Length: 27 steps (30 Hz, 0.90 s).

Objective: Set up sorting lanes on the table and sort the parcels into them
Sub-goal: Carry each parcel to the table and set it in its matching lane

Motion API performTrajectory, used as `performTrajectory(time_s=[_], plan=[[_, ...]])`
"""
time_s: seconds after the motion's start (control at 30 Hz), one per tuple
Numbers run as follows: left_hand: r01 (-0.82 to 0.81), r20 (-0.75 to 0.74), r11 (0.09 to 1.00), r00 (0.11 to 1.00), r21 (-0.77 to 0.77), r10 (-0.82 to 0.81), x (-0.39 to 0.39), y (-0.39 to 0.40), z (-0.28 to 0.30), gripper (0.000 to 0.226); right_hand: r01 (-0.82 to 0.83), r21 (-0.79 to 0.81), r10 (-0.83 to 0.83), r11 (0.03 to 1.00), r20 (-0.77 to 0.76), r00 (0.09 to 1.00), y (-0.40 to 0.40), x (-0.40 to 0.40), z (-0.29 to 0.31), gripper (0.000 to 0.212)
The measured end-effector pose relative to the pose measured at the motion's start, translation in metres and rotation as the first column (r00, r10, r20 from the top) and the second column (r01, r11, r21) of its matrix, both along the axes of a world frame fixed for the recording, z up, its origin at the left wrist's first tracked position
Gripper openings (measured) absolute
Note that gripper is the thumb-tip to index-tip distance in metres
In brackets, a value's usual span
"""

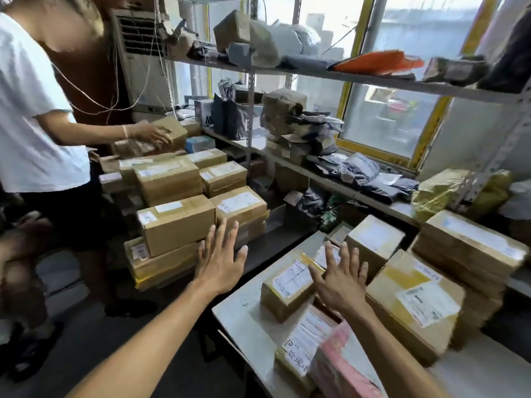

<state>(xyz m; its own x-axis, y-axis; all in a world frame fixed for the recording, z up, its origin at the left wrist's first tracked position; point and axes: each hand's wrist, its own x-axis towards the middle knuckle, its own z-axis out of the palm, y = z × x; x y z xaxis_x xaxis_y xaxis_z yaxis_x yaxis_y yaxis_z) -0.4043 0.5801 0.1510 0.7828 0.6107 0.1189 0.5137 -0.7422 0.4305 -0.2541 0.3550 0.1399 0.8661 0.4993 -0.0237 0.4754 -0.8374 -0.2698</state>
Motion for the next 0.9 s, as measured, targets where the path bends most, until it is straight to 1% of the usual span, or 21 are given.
performTrajectory(time_s=[0.07, 0.13, 0.2, 0.23, 0.27, 0.33, 0.37, 0.4, 0.47, 0.57, 0.63, 0.7, 0.77, 0.8, 0.83, 0.9], plan=[[0.058, -0.006, 0.997, 0.998, -0.052, -0.059, 0.023, 0.015, -0.007, 0.064, 0.05, 0.039, -0.046, 0.998, -0.106, 0.993, 0.016, 0.01, -0.011, 0.075], [0.108, -0.013, 0.98, 0.994, -0.166, -0.111, 0.05, 0.028, -0.017, 0.062, 0.129, 0.128, -0.094, 0.983, -0.251, 0.963, 0.032, 0.021, -0.02, 0.071], [0.156, -0.014, 0.94, 0.986, -0.304, -0.168, 0.081, 0.04, -0.027, 0.06, 0.256, 0.221, -0.149, 0.941, -0.408, 0.901, 0.052, 0.039, -0.033, 0.067], [0.172, 0.002, 0.898, 0.982, -0.404, -0.188, 0.096, 0.045, -0.031, 0.059, 0.329, 0.252, -0.176, 0.91, -0.485, 0.857, 0.061, 0.049, -0.038, 0.065], [0.169, 0.016, 0.832, 0.982, -0.529, -0.189, 0.108, 0.048, -0.034, 0.058, 0.415, 0.278, -0.2, 0.866, -0.569, 0.797, 0.067, 0.056, -0.042, 0.065], [0.09, -0.032, 0.65, 0.984, -0.755, -0.174, 0.135, 0.053, -0.041, 0.06, 0.607, 0.318, -0.185, 0.729, -0.761, 0.622, 0.077, 0.073, -0.051, 0.068], [0.032, -0.091, 0.578, 0.979, -0.816, -0.183, 0.147, 0.055, -0.046, 0.062, 0.688, 0.314, -0.147, 0.654, -0.839, 0.524, 0.08, 0.081, -0.056, 0.07], [-0.007, -0.138, 0.535, 0.969, -0.845, -0.206, 0.157, 0.056, -0.049, 0.065, 0.755, 0.287, -0.125, 0.59, -0.891, 0.436, 0.082, 0.086, -0.059, 0.072], [-0.051, -0.201, 0.496, 0.946, -0.867, -0.255, 0.175, 0.057, -0.06, 0.068, 0.833, 0.215, -0.13, 0.51, -0.938, 0.322, 0.086, 0.093, -0.064, 0.074], [-0.111, -0.266, 0.43, 0.909, -0.896, -0.319, 0.195, 0.051, -0.079, 0.073, 0.895, 0.129, -0.103, 0.428, -0.976, 0.19, 0.089, 0.096, -0.07, 0.082], [-0.138, -0.301, 0.41, 0.88, -0.902, -0.367, 0.203, 0.047, -0.087, 0.076, 0.92, 0.096, -0.059, 0.38, -0.99, 0.128, 0.09, 0.091, -0.071, 0.08], [-0.167, -0.328, 0.371, 0.842, -0.914, -0.428, 0.212, 0.047, -0.099, 0.077, 0.936, 0.083, -0.012, 0.343, -0.996, 0.093, 0.098, 0.083, -0.066, 0.082], [-0.193, -0.346, 0.331, 0.788, -0.924, -0.509, 0.219, 0.048, -0.106, 0.077, 0.947, 0.11, 0.042, 0.302, -0.994, 0.102, 0.107, 0.082, -0.072, 0.088], [-0.184, -0.342, 0.322, 0.763, -0.928, -0.548, 0.223, 0.049, -0.108, 0.079, 0.959, 0.111, 0.037, 0.259, -0.994, 0.105, 0.113, 0.082, -0.076, 0.09], [-0.168, -0.34, 0.332, 0.743, -0.928, -0.577, 0.226, 0.051, -0.107, 0.08, 0.966, 0.11, 0.017, 0.234, -0.994, 0.109, 0.119, 0.083, -0.078, 0.093], [-0.116, -0.333, 0.37, 0.726, -0.922, -0.602, 0.232, 0.058, -0.1, 0.078, 0.968, 0.088, -0.023, 0.235, -0.995, 0.096, 0.129, 0.082, -0.072, 0.099]])
